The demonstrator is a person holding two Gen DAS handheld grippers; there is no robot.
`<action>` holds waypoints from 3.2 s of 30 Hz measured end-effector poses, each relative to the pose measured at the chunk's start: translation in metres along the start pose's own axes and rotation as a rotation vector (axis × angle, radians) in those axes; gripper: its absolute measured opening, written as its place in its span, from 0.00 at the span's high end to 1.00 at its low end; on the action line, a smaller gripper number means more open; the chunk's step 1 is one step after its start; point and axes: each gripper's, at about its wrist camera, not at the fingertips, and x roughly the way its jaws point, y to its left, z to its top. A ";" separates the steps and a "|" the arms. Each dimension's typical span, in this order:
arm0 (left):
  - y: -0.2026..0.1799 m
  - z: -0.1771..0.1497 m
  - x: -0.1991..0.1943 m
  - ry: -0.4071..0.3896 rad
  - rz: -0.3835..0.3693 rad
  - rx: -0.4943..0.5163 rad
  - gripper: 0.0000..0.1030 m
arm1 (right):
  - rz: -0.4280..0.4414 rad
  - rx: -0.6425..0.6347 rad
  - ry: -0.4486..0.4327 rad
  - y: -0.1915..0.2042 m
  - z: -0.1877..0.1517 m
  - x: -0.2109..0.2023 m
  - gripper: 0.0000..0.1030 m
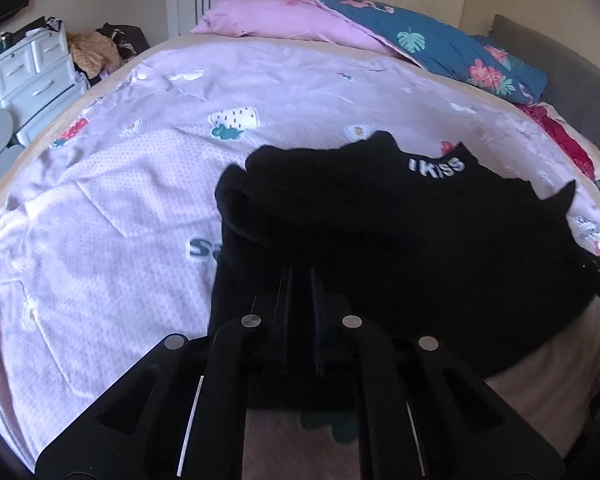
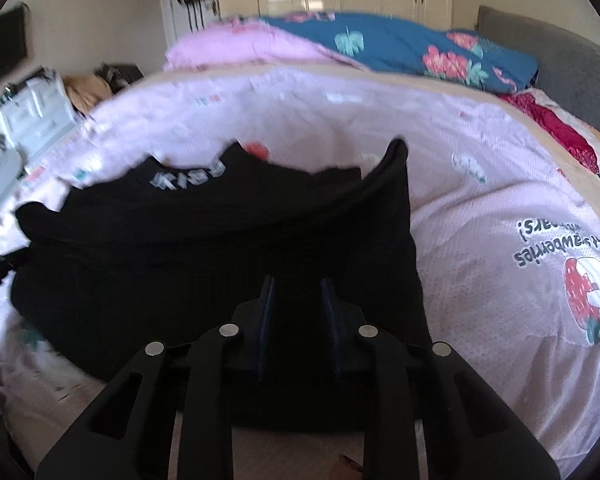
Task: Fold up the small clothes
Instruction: 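Lower the hem onto the collar and press it flat with both grippers, then open both grippers and withdraw them from the folded shirt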
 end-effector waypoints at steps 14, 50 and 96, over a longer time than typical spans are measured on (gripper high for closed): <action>0.012 0.053 0.049 0.017 0.014 -0.062 0.97 | 0.014 0.025 0.022 -0.002 0.051 0.054 0.81; 0.053 0.064 0.030 -0.115 -0.052 -0.177 0.96 | 0.023 0.130 -0.149 -0.060 0.061 0.028 0.95; 0.014 0.029 0.006 -0.051 0.078 -0.013 0.35 | -0.026 0.055 -0.109 -0.019 0.025 -0.002 0.46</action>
